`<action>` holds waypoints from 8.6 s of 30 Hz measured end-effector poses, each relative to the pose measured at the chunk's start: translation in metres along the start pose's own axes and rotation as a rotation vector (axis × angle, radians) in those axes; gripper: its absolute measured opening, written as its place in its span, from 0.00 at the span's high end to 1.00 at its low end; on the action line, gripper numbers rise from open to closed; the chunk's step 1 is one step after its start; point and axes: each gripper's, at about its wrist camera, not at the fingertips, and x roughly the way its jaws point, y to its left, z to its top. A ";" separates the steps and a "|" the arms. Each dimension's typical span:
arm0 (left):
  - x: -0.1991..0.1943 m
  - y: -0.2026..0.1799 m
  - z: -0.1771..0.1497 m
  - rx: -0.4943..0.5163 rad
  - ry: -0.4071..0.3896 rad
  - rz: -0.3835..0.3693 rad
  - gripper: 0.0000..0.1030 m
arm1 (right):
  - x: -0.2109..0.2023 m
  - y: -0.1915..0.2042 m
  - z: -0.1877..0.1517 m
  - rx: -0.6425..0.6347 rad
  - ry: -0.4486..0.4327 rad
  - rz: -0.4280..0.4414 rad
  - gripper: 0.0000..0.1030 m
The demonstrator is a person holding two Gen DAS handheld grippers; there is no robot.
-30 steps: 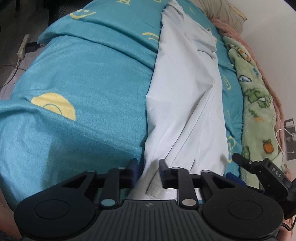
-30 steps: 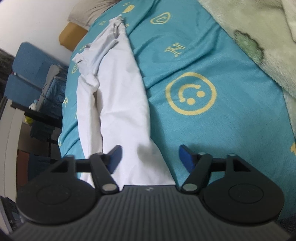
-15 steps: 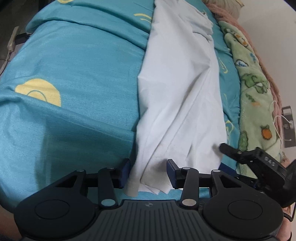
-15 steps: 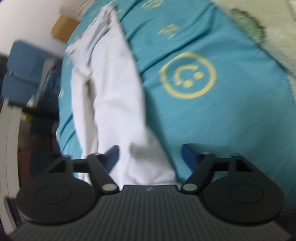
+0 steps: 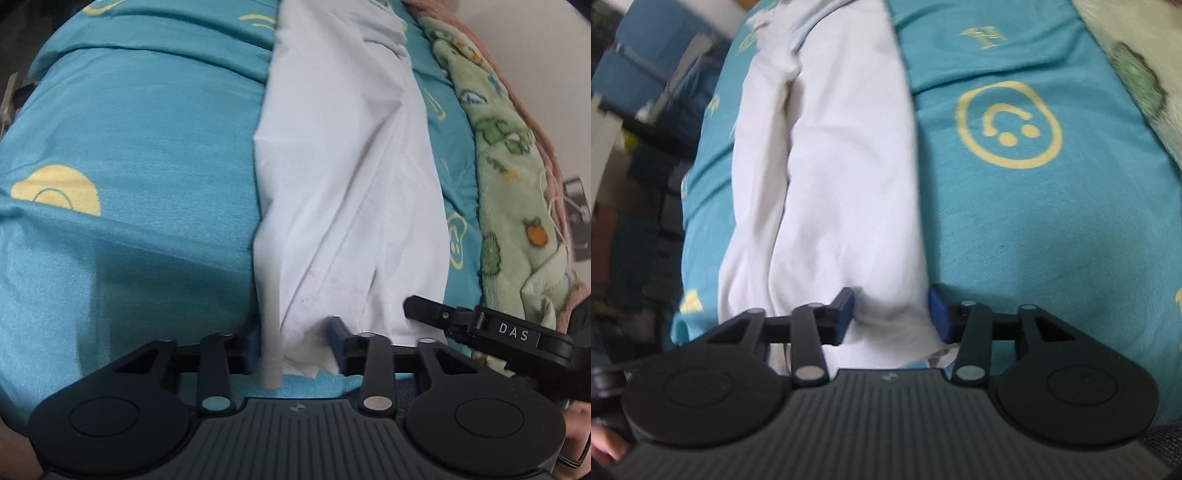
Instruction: Fold clothes
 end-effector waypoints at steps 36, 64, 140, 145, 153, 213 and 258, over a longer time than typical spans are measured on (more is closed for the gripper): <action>-0.213 -0.029 -0.117 -0.047 -0.436 -0.277 0.93 | -0.192 0.021 -0.090 -0.163 -0.350 0.252 0.92; -0.041 -0.040 0.155 0.068 -0.612 0.017 0.92 | -0.021 0.037 0.134 -0.110 -0.501 0.136 0.90; -0.035 0.030 0.041 -0.427 -0.492 -0.221 0.97 | 0.050 -0.016 0.036 0.667 -0.166 0.500 0.56; -0.042 0.029 0.037 -0.428 -0.514 -0.245 0.97 | 0.030 -0.030 0.036 0.696 -0.261 0.394 0.86; -0.041 0.035 0.035 -0.447 -0.496 -0.231 0.97 | 0.002 -0.069 0.028 0.795 -0.366 0.294 0.86; 0.023 0.050 0.052 -0.679 -0.370 -0.482 0.36 | -0.002 -0.044 0.039 0.677 -0.424 0.415 0.93; -0.172 -0.012 -0.019 -0.395 -0.591 -0.451 0.96 | -0.160 0.008 -0.022 0.440 -0.605 0.430 0.92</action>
